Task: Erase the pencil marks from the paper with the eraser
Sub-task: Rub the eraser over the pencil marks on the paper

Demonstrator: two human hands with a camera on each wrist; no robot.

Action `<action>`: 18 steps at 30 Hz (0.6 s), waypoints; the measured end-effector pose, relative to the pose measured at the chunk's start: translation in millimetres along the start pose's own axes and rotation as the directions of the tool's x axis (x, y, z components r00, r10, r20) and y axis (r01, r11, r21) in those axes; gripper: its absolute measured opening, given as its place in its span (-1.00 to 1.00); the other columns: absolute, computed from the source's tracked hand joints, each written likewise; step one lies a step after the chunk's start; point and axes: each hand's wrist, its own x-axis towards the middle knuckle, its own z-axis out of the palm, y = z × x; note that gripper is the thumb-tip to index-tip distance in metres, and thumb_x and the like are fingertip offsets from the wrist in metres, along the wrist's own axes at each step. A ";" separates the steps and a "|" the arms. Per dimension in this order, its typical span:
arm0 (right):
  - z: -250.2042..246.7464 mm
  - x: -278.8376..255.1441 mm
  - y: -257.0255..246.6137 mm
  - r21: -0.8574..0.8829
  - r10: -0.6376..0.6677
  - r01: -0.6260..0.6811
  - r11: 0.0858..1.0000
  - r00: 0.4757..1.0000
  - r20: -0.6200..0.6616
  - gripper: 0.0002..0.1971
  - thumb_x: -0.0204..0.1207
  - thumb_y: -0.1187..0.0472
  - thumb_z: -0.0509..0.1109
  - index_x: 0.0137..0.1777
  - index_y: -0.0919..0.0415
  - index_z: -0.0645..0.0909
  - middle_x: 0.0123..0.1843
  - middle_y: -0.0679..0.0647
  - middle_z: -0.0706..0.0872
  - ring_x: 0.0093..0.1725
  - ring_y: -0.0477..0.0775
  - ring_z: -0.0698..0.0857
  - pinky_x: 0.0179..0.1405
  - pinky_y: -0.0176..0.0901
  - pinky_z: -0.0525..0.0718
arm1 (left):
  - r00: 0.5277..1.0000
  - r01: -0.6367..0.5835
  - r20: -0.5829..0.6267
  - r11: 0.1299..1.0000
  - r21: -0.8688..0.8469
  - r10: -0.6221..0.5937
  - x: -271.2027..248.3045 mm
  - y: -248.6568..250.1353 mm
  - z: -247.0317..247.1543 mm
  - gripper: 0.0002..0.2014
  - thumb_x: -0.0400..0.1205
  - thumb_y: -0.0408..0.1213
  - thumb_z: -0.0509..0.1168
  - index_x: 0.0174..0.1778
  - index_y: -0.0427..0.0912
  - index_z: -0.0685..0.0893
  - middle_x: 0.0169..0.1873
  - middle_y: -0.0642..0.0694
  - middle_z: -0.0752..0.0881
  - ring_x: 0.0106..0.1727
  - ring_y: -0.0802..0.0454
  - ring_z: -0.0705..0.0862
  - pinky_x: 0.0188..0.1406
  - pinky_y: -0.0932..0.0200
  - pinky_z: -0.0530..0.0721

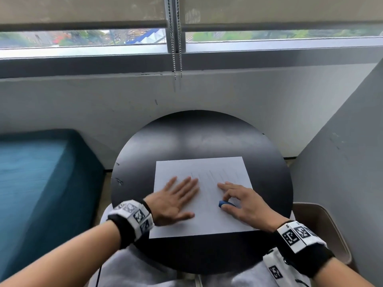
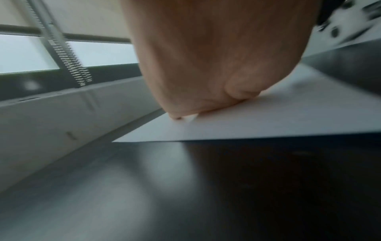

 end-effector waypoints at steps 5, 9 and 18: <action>0.3 0.0 1.8 -0.001 0.008 -0.008 1.000 1.000 0.003 -0.91 0.51 -0.02 0.48 -0.14 -0.12 0.62 0.53 -0.37 0.44 0.54 -0.44 0.25 0.51 -0.36 0.21 | 0.995 0.097 0.018 0.995 -0.002 -0.097 1.7 -3.8 -17.1 0.11 0.13 0.50 -0.89 0.55 -0.12 -0.52 0.66 -0.15 -0.47 0.62 -0.02 -0.54 0.62 -0.08 -0.48; 1.7 1.2 3.7 0.016 -0.005 0.005 1.000 1.000 -0.005 -0.89 0.49 -0.04 0.49 -0.16 -0.15 0.59 0.53 -0.32 0.47 0.57 -0.39 0.29 0.60 -0.23 0.28 | 0.976 -0.214 0.054 0.976 0.024 0.213 4.6 40.0 -5.6 -0.09 0.39 0.45 -0.60 0.59 -0.04 -0.50 0.63 -0.09 -0.48 0.65 0.01 -0.51 0.58 -0.06 -0.57; 0.7 -0.3 2.2 0.047 0.028 -0.028 0.999 1.000 0.002 -0.91 0.49 0.00 0.50 -0.15 -0.14 0.61 0.52 -0.35 0.47 0.58 -0.39 0.27 0.60 -0.22 0.26 | 0.987 0.155 0.046 0.981 -0.116 -0.151 12.8 -16.2 -18.7 0.21 0.07 0.54 -0.89 0.62 -0.09 -0.47 0.62 -0.05 -0.51 0.58 0.04 -0.56 0.66 -0.15 -0.38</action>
